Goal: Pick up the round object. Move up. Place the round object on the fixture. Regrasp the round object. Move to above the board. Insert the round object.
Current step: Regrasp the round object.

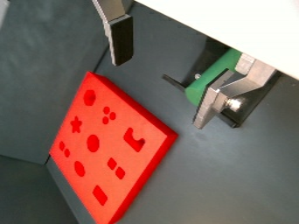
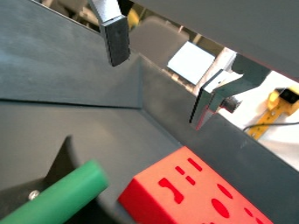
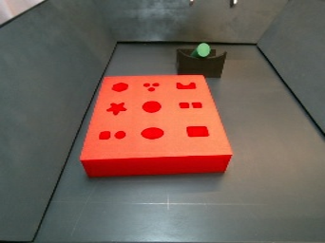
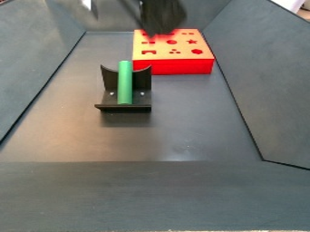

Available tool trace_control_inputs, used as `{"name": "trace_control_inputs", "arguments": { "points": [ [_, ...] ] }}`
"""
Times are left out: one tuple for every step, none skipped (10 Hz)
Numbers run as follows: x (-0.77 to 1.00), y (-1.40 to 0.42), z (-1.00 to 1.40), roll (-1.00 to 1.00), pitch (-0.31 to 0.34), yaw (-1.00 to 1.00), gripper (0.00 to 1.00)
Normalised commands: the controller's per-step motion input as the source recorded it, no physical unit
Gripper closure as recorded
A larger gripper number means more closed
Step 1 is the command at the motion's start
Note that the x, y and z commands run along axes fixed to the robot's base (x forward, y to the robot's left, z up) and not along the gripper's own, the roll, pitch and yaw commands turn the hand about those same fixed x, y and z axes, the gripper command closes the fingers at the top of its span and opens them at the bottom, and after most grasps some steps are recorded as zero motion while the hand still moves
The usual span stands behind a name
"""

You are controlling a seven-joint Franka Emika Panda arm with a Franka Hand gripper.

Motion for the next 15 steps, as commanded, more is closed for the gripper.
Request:
{"name": "trace_control_inputs", "arguments": {
  "points": [
    [-0.11, -0.42, 0.23, 1.00, 0.061, 0.01, 0.00],
    [-0.09, -0.32, 0.12, 1.00, 0.057, 0.01, 0.00],
    [-0.05, -0.10, 0.06, 1.00, 0.056, 0.00, 0.00],
    [-0.02, 0.00, 0.02, 1.00, 0.056, 0.00, 0.00],
    [-0.01, 0.00, 0.00, 1.00, 0.054, 0.00, 0.00],
    [-0.02, -0.01, 0.01, 1.00, 0.052, 0.00, 0.00],
    [-0.03, -0.02, 0.02, 1.00, 0.045, 0.00, 0.00],
    [-0.03, -0.02, 0.02, 1.00, 0.041, 0.00, 0.00],
    [-0.03, -0.02, 0.01, 1.00, 0.034, 0.01, 0.00],
    [-0.03, -0.02, 0.01, 1.00, 0.028, 0.01, 0.00],
    [-0.03, -0.02, 0.01, 1.00, 0.024, 0.01, 0.00],
    [-0.02, -0.02, 0.01, 1.00, 0.020, 0.01, 0.00],
    [-0.02, -0.02, 0.01, 1.00, 0.018, 0.01, 0.00],
    [-0.02, -0.02, 0.01, 1.00, 0.019, 0.01, 0.00],
    [-0.01, -0.02, 0.01, 1.00, 0.026, 0.01, 0.00]
  ]
}}
